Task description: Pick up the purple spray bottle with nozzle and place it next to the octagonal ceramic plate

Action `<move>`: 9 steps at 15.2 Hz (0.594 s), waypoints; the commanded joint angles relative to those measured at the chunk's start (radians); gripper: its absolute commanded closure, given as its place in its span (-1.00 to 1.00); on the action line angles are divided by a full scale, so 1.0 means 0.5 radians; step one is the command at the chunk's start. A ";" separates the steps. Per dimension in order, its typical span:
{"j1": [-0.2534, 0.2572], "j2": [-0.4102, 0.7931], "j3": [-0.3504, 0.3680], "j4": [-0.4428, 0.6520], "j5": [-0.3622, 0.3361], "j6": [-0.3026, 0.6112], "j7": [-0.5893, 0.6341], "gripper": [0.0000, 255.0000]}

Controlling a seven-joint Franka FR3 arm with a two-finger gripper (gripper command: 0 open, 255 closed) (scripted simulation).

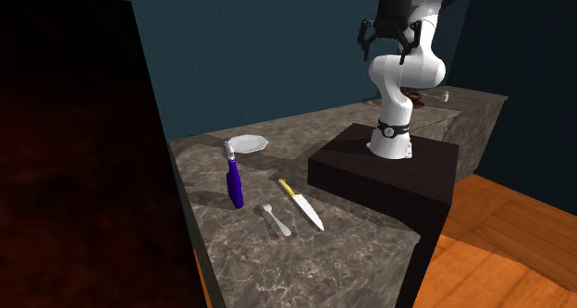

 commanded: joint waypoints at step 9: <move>-0.070 0.113 -0.316 -0.244 -0.321 0.477 -0.460 -1.00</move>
